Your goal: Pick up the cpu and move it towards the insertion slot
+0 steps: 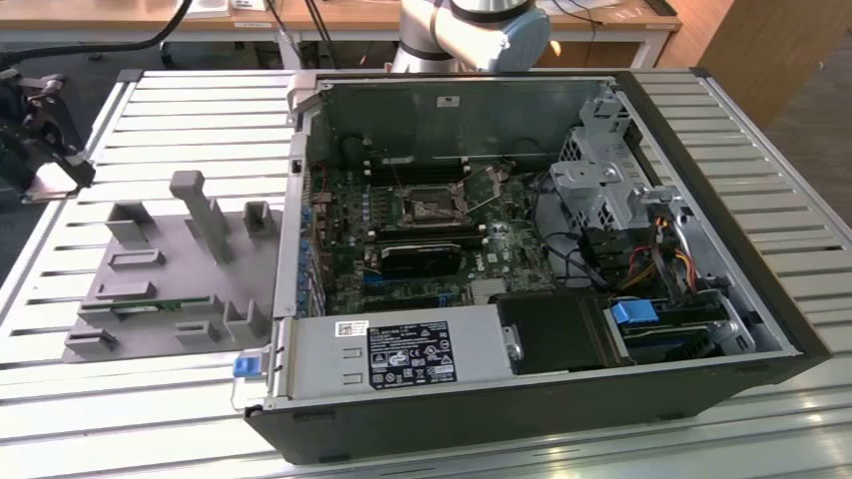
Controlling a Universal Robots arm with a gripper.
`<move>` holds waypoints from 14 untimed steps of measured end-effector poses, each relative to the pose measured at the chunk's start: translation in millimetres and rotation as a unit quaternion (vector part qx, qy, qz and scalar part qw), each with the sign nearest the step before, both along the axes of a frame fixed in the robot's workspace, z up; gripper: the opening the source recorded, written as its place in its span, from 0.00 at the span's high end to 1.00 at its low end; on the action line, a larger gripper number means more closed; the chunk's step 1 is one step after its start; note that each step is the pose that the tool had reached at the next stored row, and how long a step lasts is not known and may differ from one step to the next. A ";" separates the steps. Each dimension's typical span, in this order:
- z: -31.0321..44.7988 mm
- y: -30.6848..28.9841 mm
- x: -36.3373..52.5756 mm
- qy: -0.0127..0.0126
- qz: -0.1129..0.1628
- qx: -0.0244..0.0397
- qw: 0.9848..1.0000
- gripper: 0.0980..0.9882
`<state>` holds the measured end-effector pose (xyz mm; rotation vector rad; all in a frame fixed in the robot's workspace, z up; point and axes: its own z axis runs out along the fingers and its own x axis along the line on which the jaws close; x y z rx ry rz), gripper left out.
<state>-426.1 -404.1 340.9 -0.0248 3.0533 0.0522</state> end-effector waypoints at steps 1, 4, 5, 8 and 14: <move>2.3 0.0 0.0 0.000 0.000 0.000 1.000 0.50; 9.0 0.0 0.0 -0.002 0.000 0.000 1.000 0.50; 11.3 0.0 0.0 -0.002 0.000 0.000 1.000 0.50; 18.0 0.0 0.0 -0.003 0.000 0.000 1.000 0.50; 29.7 0.0 0.0 -0.006 0.000 0.000 1.000 0.50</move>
